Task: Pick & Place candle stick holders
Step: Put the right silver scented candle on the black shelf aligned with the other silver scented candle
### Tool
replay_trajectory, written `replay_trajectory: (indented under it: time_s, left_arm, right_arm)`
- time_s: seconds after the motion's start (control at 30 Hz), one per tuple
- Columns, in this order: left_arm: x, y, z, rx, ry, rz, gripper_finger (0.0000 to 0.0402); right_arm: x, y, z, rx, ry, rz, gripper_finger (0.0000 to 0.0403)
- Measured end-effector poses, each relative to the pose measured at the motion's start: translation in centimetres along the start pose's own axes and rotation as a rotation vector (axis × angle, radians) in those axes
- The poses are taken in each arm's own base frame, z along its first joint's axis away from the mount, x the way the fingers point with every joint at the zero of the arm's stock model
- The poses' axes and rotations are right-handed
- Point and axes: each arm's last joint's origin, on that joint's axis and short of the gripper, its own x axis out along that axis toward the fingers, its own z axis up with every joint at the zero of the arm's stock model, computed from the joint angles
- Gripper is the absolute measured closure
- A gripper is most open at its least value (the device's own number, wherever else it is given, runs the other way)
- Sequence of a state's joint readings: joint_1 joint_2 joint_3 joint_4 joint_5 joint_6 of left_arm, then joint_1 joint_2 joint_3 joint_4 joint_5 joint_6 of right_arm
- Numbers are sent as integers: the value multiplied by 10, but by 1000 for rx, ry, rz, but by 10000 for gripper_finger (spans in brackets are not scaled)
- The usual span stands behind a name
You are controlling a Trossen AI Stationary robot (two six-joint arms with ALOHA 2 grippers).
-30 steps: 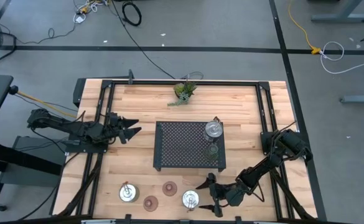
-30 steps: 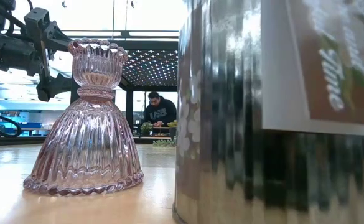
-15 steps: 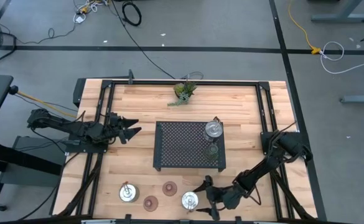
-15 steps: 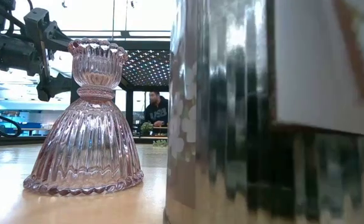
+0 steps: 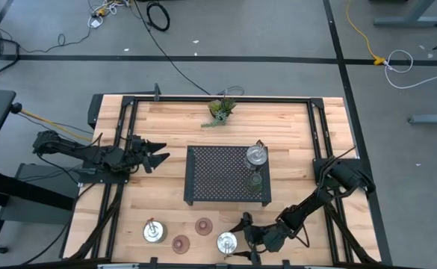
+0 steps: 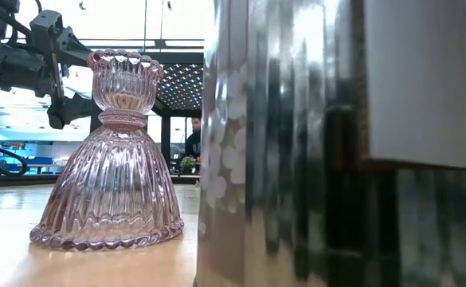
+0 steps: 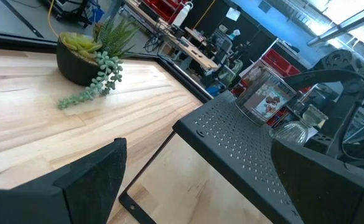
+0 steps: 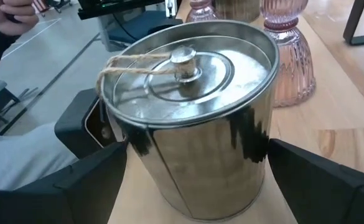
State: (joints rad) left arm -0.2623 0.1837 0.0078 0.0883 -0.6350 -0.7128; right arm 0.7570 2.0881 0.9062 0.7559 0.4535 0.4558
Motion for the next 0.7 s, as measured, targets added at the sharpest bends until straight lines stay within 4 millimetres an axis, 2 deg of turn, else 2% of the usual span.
replay_trajectory:
  time_s: [0.7]
  left_arm:
    - [0, 0, 0, 2, -1, 0, 3]
  right_arm:
    - [5, -2, 10, 0, -33, 23, 16]
